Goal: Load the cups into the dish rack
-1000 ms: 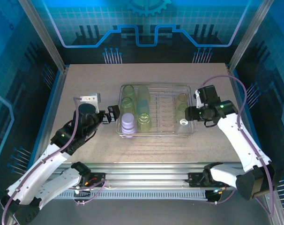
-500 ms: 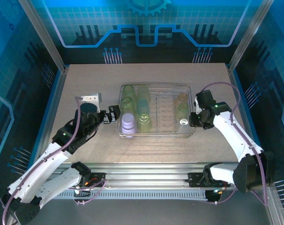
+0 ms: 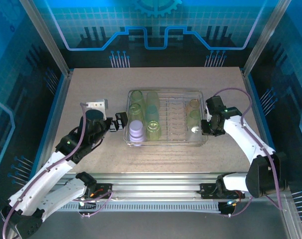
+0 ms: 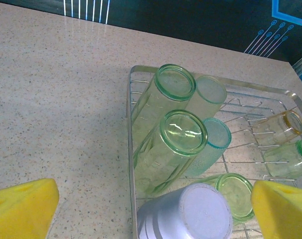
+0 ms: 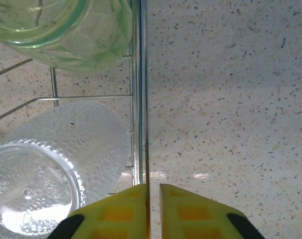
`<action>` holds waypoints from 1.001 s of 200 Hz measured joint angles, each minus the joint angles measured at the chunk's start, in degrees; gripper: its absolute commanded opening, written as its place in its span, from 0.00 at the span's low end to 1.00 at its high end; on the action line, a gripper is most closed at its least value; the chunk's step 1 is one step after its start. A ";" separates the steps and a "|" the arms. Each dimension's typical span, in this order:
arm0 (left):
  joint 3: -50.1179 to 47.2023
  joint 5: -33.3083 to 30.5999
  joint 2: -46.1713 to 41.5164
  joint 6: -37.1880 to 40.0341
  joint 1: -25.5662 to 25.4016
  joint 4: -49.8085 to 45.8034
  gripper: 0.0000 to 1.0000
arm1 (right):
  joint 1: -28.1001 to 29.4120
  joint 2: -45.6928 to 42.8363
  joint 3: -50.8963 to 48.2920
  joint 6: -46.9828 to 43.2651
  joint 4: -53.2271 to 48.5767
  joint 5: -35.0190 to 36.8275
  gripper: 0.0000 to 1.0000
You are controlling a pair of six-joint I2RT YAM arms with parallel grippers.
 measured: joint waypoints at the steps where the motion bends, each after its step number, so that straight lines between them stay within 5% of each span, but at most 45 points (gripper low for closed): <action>1: -0.02 0.00 0.00 0.00 0.00 0.00 0.99 | 0.00 0.00 0.00 0.00 0.00 0.04 0.02; 200: -0.76 -1.92 1.90 3.19 0.00 -0.74 0.99 | -6.62 18.80 16.00 1.33 7.56 -3.98 0.00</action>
